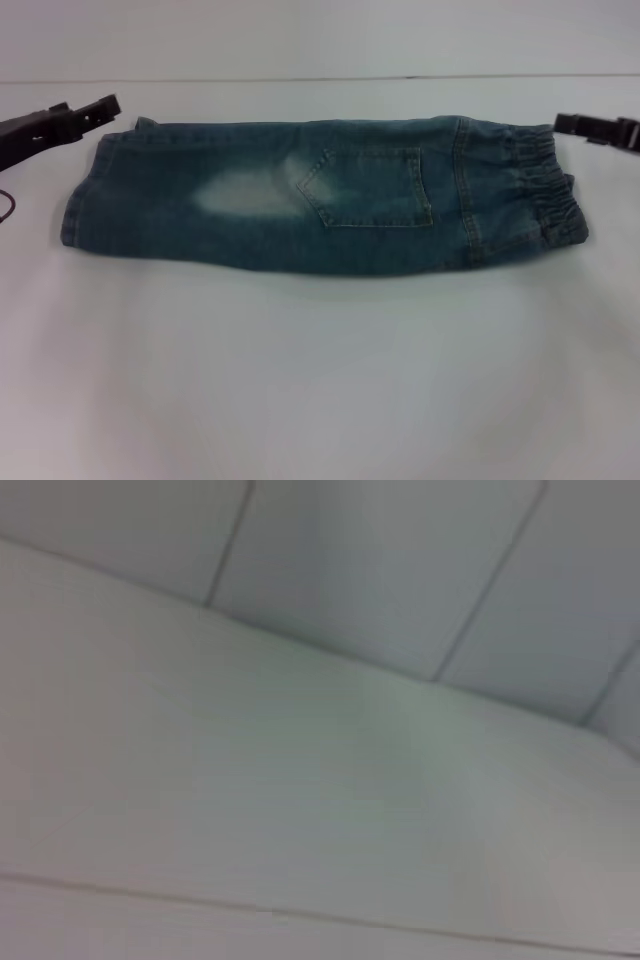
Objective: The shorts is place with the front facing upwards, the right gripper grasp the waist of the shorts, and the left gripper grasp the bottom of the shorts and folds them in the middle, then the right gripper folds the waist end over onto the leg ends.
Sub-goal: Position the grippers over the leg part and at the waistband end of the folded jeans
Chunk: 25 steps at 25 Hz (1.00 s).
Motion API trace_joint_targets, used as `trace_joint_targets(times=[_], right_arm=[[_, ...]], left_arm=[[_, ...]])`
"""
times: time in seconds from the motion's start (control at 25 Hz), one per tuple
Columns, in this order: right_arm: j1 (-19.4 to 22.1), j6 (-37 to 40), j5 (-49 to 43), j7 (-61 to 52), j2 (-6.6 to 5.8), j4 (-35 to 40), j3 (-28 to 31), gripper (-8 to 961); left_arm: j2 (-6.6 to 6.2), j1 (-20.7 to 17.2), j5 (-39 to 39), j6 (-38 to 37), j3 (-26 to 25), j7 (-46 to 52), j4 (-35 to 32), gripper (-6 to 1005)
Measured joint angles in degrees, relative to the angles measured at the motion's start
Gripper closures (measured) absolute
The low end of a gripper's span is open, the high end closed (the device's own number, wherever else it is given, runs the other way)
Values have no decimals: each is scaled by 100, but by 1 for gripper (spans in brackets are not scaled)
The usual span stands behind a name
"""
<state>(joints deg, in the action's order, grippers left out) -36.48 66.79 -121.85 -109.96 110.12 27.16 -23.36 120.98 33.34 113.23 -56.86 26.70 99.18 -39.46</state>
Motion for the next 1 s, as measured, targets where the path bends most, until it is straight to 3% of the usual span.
trace_joint_targets(times=[0.12, 0.24, 0.36, 0.44, 0.72, 1.0], right_arm=[[74, 745, -5, -276, -234, 273, -95, 152], [128, 1680, -15, -585, -512, 595, -349, 115], [141, 2463, -28, -999, -703, 1001, -606, 79], [141, 2826, -101, -1349, -753, 1370, -686, 54], [-317, 3174, -1467, -2317, -708, 2027, -968, 67], [-698, 2414, -2549, -2642, -351, 1973, -1461, 70]], left_arm=[[-65, -275, -461, -1051, -6, -476, -149, 295], [-217, -452, -637, -2394, 32, -873, -204, 77], [-356, -513, -613, -3409, 140, -1048, -220, 70], [-446, -542, -600, -3951, 303, -1096, -224, 66], [-445, -551, -433, -4156, 947, -1139, -231, 66], [-362, -448, -388, -4132, 1287, -1144, -227, 67]])
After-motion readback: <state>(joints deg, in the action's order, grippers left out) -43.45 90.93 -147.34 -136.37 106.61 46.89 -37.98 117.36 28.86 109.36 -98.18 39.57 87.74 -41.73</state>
